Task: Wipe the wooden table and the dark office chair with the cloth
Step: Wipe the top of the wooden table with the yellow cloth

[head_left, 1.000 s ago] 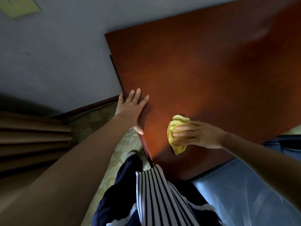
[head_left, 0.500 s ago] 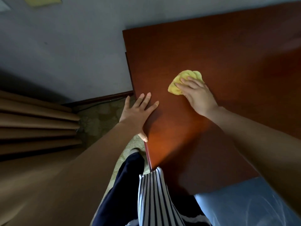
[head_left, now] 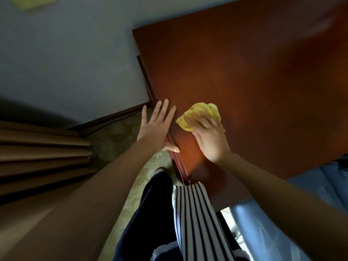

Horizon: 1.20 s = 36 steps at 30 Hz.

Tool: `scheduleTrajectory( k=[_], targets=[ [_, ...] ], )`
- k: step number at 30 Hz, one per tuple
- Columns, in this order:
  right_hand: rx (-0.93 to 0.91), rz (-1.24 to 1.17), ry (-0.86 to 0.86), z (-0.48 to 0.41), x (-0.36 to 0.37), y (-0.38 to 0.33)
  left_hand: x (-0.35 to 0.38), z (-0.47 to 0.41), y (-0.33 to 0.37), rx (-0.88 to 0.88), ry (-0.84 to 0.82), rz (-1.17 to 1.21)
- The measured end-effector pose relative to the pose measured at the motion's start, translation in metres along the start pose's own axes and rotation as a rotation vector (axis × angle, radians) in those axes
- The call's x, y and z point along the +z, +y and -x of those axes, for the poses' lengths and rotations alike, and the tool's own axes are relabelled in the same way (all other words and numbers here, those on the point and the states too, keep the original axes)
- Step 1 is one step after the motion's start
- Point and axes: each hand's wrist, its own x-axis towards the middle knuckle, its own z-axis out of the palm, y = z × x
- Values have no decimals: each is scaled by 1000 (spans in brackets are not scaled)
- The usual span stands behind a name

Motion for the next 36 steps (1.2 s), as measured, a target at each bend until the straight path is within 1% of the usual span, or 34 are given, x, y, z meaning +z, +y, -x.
scheduleTrajectory(
  k=[1, 3, 6, 11, 13, 15, 18, 19, 20, 22, 23, 25, 26, 29, 33, 34, 36],
  targets=[
    [-6, -11, 3, 10, 1, -5, 3, 3, -1, 13, 36, 10],
    [22, -39, 5, 28, 4, -15, 7, 6, -4, 121, 125, -3],
    [183, -114, -12, 53, 15, -32, 6, 5, -5, 379, 195, -13],
    [443, -293, 158, 100, 32, -57, -5, 0, 11, 768, 254, -93],
    [510, -410, 211, 116, 31, -61, -8, 2, 25, 852, 245, -81],
    [615, -549, 271, 138, 20, -64, -11, 10, 47, 912, 240, -60],
    [777, -786, 320, 167, -5, -65, -19, 28, 80, 923, 240, 112],
    [812, -896, 355, 180, -15, -64, -24, 36, 94, 933, 238, 184],
    [830, -1064, 397, 192, -25, -64, -28, 45, 106, 941, 249, 248],
    [795, -1421, 504, 217, -43, -66, -39, 67, 130, 951, 320, 374],
    [736, -1546, 567, 234, -53, -70, -45, 81, 143, 958, 358, 435],
    [626, -1668, 672, 262, -67, -81, -57, 106, 165, 946, 387, 542],
    [576, -1700, 726, 278, -71, -87, -61, 120, 177, 943, 372, 576],
    [411, -1749, 878, 343, -78, -107, -63, 174, 223, 949, 261, 702],
    [264, -1916, 1022, 432, -82, -129, -44, 247, 282, 907, 119, 816],
    [245, -1934, 1043, 453, -80, -133, -38, 262, 295, 872, 61, 860],
    [230, -1946, 1108, 498, -78, -142, -22, 296, 324, 812, -140, 945]
  ],
)
